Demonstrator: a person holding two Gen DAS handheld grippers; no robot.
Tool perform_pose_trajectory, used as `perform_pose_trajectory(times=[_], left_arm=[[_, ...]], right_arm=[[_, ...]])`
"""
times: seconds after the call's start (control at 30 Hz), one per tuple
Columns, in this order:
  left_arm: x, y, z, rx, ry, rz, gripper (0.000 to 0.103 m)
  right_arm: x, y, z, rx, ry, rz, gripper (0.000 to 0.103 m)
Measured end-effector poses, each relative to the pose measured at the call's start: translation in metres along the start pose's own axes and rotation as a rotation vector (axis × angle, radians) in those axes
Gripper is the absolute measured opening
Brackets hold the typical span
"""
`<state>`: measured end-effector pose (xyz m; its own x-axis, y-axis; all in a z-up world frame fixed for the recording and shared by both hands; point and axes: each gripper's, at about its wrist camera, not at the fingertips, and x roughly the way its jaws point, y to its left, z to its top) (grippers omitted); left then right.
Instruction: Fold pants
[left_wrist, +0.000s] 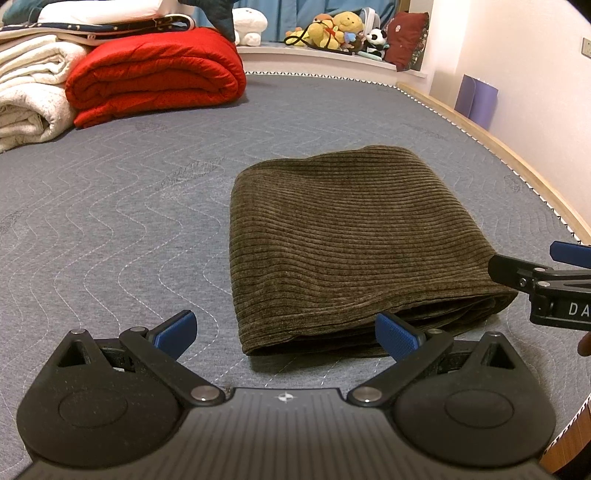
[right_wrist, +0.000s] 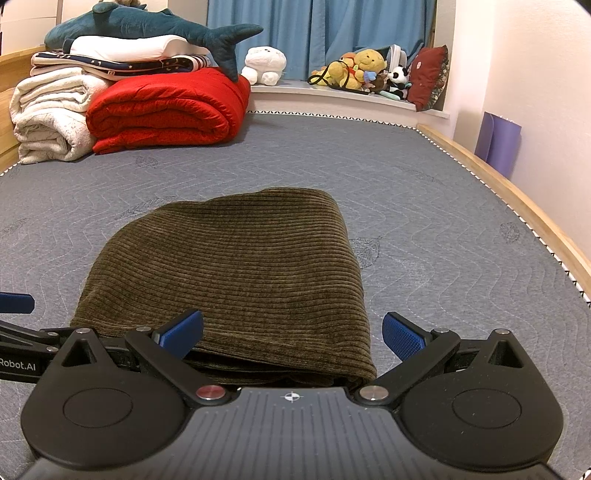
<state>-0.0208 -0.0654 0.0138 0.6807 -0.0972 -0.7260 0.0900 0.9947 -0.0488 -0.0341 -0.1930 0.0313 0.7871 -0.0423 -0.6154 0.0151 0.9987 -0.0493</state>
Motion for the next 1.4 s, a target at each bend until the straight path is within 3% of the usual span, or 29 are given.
perform_pose_trajectory(times=[1.4], left_arm=[[-0.0039, -0.0037, -0.0006, 0.035, -0.033, -0.027, 0.103]], right_arm=[[0.0002, 0.0002, 0.0002, 0.003, 0.002, 0.004, 0.102]])
